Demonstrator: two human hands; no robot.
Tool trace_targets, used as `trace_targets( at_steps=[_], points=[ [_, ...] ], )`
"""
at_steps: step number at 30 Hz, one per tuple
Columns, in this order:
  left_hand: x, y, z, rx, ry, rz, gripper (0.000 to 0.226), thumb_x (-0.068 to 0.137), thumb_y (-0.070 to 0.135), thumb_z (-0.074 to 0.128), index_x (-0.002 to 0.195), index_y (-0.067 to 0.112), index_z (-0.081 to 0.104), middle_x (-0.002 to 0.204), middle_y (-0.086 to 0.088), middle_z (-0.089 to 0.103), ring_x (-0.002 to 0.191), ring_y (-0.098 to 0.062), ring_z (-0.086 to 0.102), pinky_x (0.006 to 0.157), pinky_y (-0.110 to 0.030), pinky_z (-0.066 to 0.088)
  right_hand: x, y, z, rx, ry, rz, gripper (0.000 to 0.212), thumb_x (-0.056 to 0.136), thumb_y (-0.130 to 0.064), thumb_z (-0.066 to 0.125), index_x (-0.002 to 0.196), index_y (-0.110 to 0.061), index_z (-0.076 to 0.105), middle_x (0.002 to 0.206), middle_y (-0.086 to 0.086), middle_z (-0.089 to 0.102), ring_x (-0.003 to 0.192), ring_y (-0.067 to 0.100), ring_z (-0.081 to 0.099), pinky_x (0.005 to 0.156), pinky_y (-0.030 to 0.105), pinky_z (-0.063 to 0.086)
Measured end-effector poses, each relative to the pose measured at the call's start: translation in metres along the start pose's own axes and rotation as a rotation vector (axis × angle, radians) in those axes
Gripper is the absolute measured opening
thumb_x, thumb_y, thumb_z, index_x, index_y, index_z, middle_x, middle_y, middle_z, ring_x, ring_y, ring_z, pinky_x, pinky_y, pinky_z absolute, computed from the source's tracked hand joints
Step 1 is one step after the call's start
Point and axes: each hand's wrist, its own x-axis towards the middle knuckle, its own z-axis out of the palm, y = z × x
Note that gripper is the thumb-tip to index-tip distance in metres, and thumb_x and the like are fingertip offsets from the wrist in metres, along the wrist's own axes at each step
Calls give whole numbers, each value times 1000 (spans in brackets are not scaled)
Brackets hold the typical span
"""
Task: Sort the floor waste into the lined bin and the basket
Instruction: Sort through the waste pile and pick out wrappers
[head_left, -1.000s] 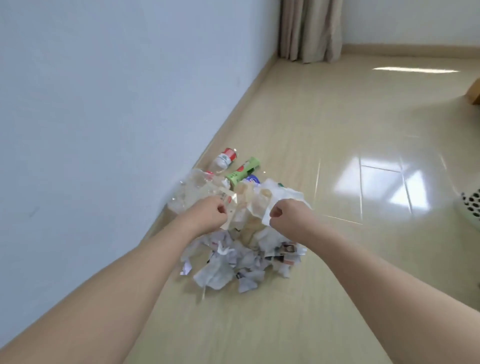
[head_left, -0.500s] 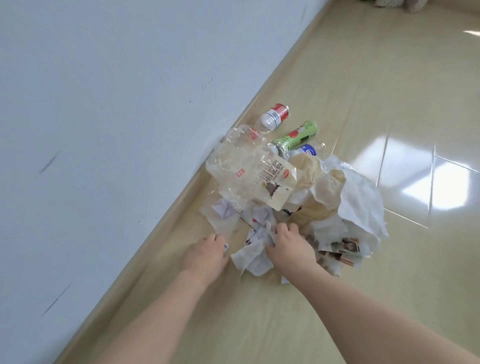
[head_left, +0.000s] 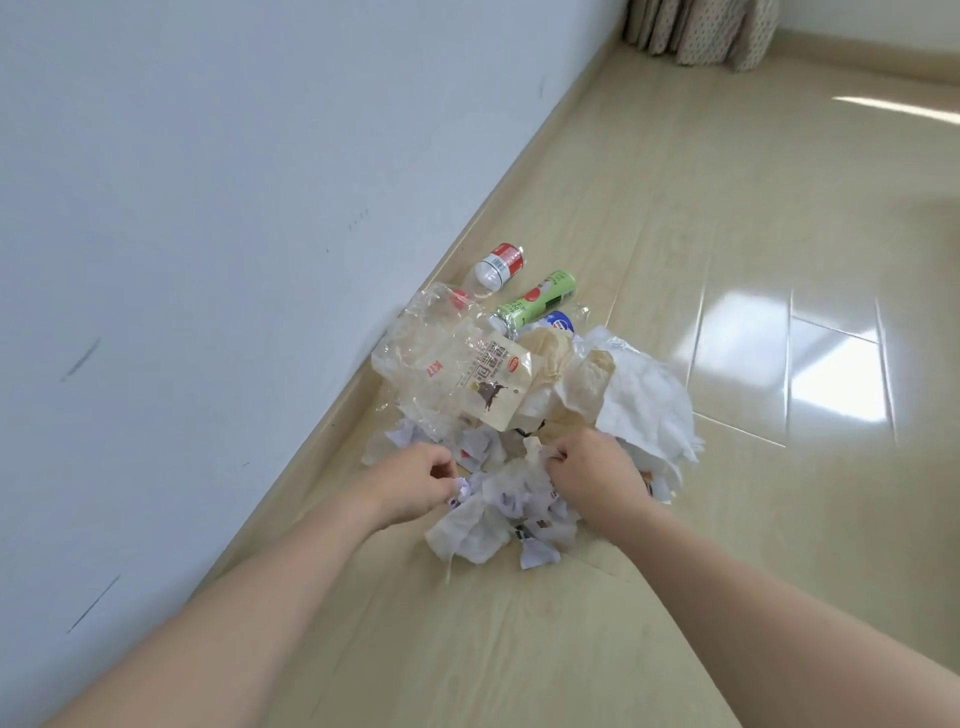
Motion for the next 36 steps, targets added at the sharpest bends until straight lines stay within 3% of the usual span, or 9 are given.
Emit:
trace_targets(
  at_steps=[4, 8, 13, 19, 22, 26, 29, 32, 36],
  points=[
    [-7, 89, -14, -91, -25, 133, 9, 87, 13, 63, 78, 10, 62, 70, -1, 66, 59, -13, 59, 58, -27, 47, -31, 26, -76, 42, 46, 17, 37, 90, -19, 49, 57, -12, 34, 57, 2, 40, 51, 17, 36, 45, 25, 25],
    [-8, 214, 6, -43, -69, 306, 4, 84, 11, 67, 83, 9, 64, 69, -2, 66, 58, -15, 58, 55, -25, 45, -78, 94, -172, 125, 126, 138, 19, 88, -14, 49, 72, -5, 56, 74, 11, 63, 61, 23, 54, 55, 25, 41],
    [-12, 375, 104, -9, -165, 503, 11, 85, 18, 69, 86, 8, 63, 70, -2, 66, 59, -16, 55, 55, -24, 42, -158, 223, -264, 110, 248, 338, 17, 87, -7, 49, 75, -8, 60, 86, 12, 71, 64, 21, 61, 61, 28, 51],
    [-51, 508, 278, -86, -288, 619, 13, 87, 19, 68, 81, 11, 60, 71, -6, 65, 56, -15, 53, 50, -23, 41, -266, 374, -297, 73, 393, 614, 10, 87, -8, 53, 92, -7, 62, 90, 12, 62, 80, 28, 58, 64, 28, 50],
    [-69, 537, 348, 6, -315, 608, 15, 89, 24, 65, 83, 11, 63, 75, -7, 69, 59, -16, 61, 49, -22, 47, -304, 431, -289, 131, 365, 757, 19, 84, -7, 60, 102, -3, 65, 99, 13, 67, 86, 30, 64, 76, 33, 54],
    [-76, 552, 394, 161, -399, 540, 11, 87, 8, 52, 86, 8, 63, 84, -15, 73, 67, -20, 73, 70, -38, 62, -323, 472, -268, 165, 344, 808, 6, 81, -8, 59, 82, -5, 64, 84, 10, 66, 73, 27, 63, 56, 30, 50],
    [-70, 552, 378, 205, -322, 571, 17, 86, 6, 47, 87, 10, 63, 85, -14, 71, 74, -24, 73, 69, -38, 62, -316, 464, -267, 181, 401, 764, 28, 85, -9, 52, 60, -15, 43, 62, 1, 45, 55, 18, 45, 45, 23, 32],
    [-54, 538, 328, 226, -238, 585, 17, 83, 9, 47, 88, 10, 63, 85, -11, 70, 75, -23, 71, 71, -37, 61, -294, 429, -279, 174, 429, 640, 10, 88, -13, 52, 81, -11, 60, 79, 3, 59, 79, 23, 61, 61, 25, 44],
    [-26, 480, 232, 269, -145, 514, 18, 85, 10, 48, 94, 9, 63, 93, -14, 70, 78, -26, 70, 66, -33, 56, -234, 344, -282, 149, 377, 428, 24, 85, -14, 54, 104, -7, 66, 103, 8, 66, 94, 25, 63, 82, 35, 55]
  ],
)
